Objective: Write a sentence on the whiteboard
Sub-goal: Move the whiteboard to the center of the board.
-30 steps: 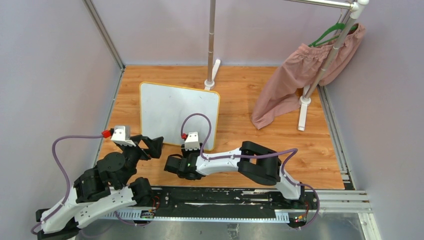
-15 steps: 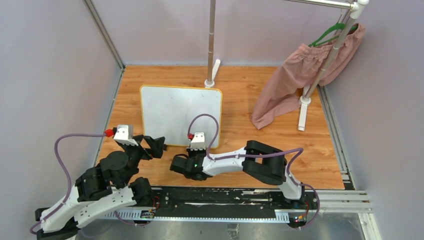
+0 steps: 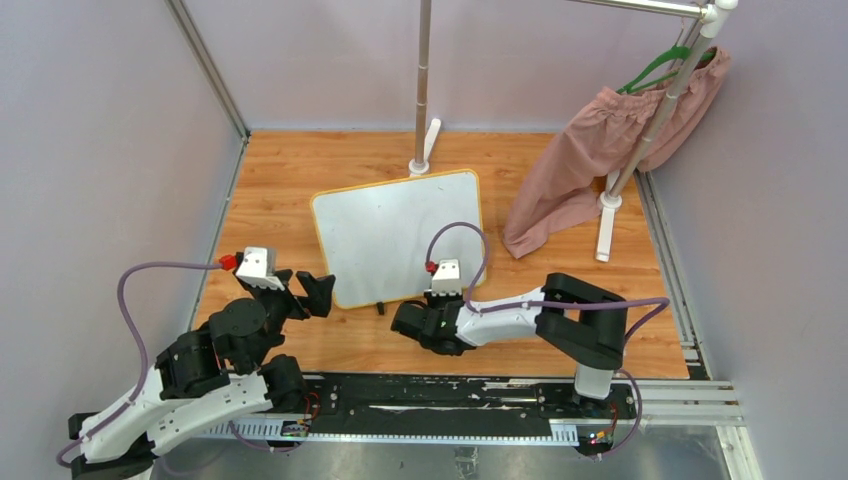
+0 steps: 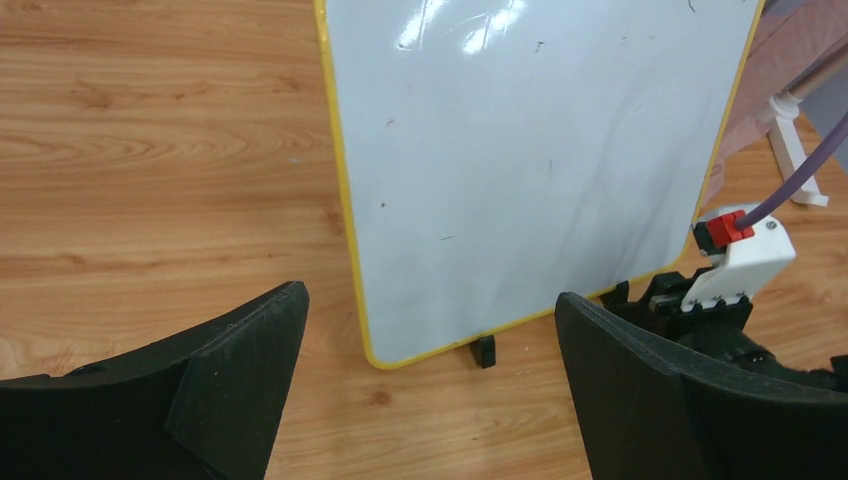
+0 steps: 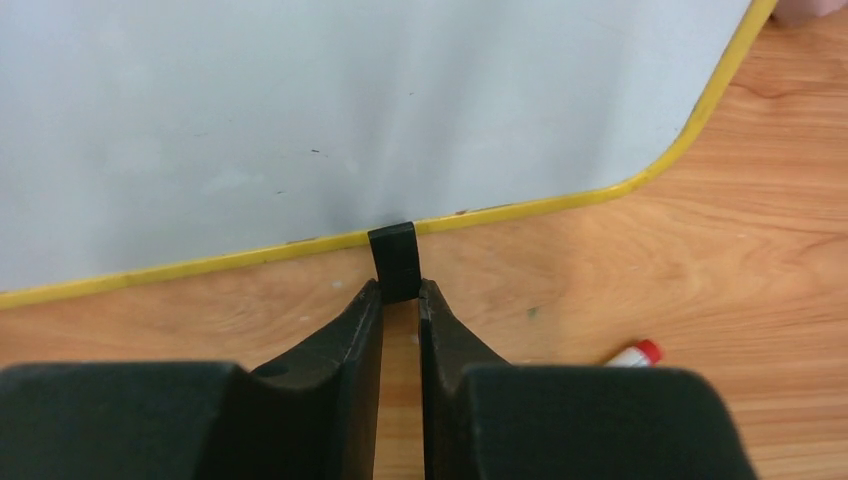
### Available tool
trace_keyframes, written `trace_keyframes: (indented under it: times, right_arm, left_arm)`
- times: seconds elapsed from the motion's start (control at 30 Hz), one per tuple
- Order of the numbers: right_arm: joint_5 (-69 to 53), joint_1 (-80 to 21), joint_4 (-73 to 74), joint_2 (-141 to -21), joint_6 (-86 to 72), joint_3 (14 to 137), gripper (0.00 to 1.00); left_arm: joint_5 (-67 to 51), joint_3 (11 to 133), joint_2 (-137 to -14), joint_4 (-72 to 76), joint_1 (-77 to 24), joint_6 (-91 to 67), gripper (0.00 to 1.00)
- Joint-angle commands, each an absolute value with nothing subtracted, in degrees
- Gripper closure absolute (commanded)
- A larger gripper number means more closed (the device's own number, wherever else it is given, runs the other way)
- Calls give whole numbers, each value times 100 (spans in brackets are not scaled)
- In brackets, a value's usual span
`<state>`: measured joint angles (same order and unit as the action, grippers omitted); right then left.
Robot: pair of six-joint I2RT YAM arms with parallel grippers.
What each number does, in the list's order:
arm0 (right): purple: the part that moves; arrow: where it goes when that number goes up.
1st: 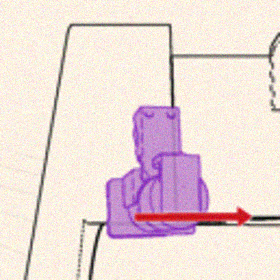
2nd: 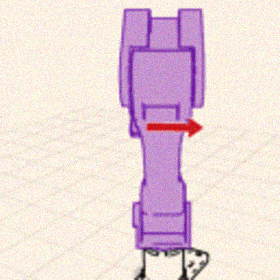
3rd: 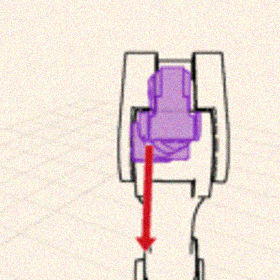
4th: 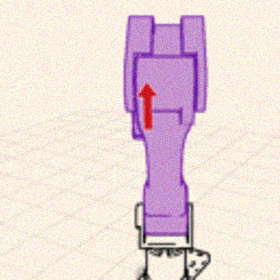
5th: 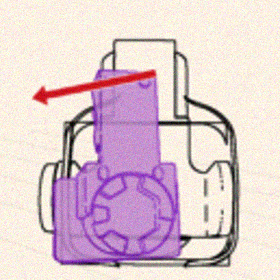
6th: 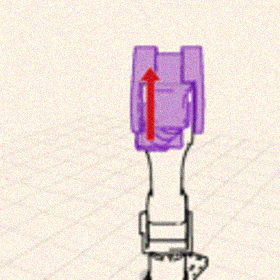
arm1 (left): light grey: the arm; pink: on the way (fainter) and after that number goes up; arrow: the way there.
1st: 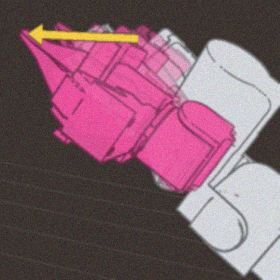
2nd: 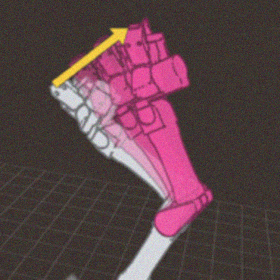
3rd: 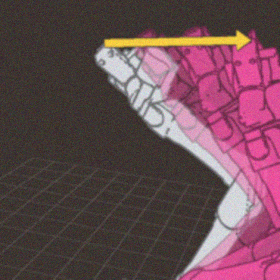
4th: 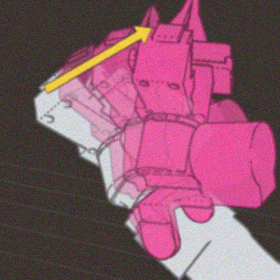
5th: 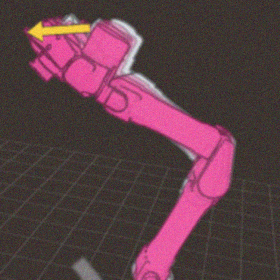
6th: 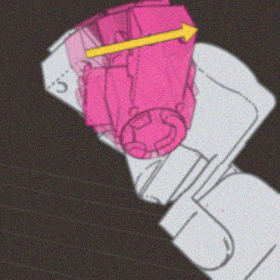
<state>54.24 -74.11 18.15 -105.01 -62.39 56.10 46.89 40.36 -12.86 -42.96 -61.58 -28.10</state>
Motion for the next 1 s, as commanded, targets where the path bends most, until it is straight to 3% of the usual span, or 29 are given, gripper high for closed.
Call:
trace_keyframes:
  times: [0.0, 0.27, 0.47, 0.57, 0.87, 0.97]
  right_arm:
    - [5106, -7029, 1308, -10199, -5454, 4897, 100]
    - [4682, -6759, 438, -10105, -4654, 4701, 99]
    - [4359, -6793, 348, -9715, -4595, 4484, 61]
    - [4337, -6913, 508, -9477, -4719, 4373, 53]
    - [4278, -7601, 1593, -7830, -5053, 4003, 45]
    - [4232, -7759, 2162, -6845, -5115, 3754, 46]
  left_arm:
    - [4647, 3982, -1450, -4157, -6135, -2844, 0]
    - [4650, 3984, -1512, -4165, -6135, -2839, 0]
    - [4651, 3984, -1516, -4169, -6135, -2830, 0]
    - [4649, 3985, -1527, -4158, -6135, -2831, 0]
    - [4678, 4024, -1626, -4079, -6135, -2863, 0]
    - [3911, 3768, -1404, -3331, -6136, -2222, 0]
